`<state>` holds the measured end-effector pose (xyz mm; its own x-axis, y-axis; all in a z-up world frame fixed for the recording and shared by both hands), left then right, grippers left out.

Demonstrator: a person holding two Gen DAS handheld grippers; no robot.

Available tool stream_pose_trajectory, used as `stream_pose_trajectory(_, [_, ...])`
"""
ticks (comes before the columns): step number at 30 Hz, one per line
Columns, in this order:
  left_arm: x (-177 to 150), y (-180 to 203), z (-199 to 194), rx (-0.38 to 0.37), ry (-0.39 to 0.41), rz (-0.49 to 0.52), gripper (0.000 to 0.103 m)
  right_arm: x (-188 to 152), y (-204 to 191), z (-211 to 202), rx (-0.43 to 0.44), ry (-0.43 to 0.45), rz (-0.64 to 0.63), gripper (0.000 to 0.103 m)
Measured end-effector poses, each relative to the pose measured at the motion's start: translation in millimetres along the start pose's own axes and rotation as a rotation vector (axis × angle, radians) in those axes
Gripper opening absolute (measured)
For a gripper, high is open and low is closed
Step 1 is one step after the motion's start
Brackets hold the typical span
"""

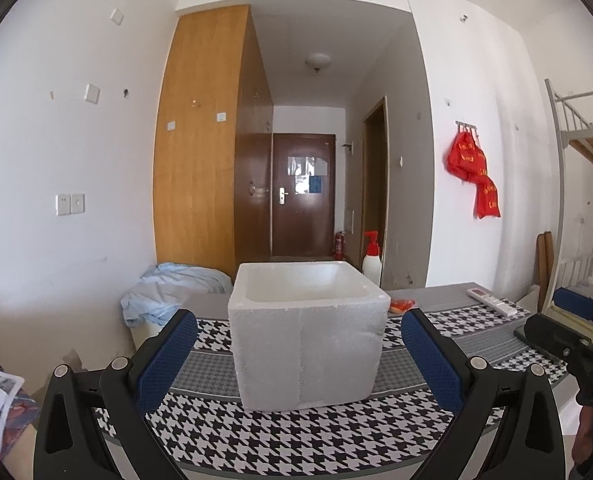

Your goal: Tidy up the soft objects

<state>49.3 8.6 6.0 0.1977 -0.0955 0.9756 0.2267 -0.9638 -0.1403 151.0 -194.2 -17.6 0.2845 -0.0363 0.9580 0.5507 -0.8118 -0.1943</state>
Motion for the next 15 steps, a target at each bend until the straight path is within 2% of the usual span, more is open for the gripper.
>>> stream_pose_trajectory(15, [-12, 2, -5, 0.002, -0.023, 0.006, 0.102, -14, 0, 3, -0.007, -0.02, 0.019, 0.102])
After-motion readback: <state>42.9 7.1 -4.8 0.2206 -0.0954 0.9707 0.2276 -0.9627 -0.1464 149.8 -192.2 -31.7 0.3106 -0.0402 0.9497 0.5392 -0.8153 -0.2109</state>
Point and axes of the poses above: each gripper's, at about its wrist camera, not at the fingertips, and z roughly the way its jaws point, y to its right, x to its top, the point moved 4 cm from there along z, roughly the way its jaws point, and after that the axes turned 9 degrees about z, right-handed, at the moved point
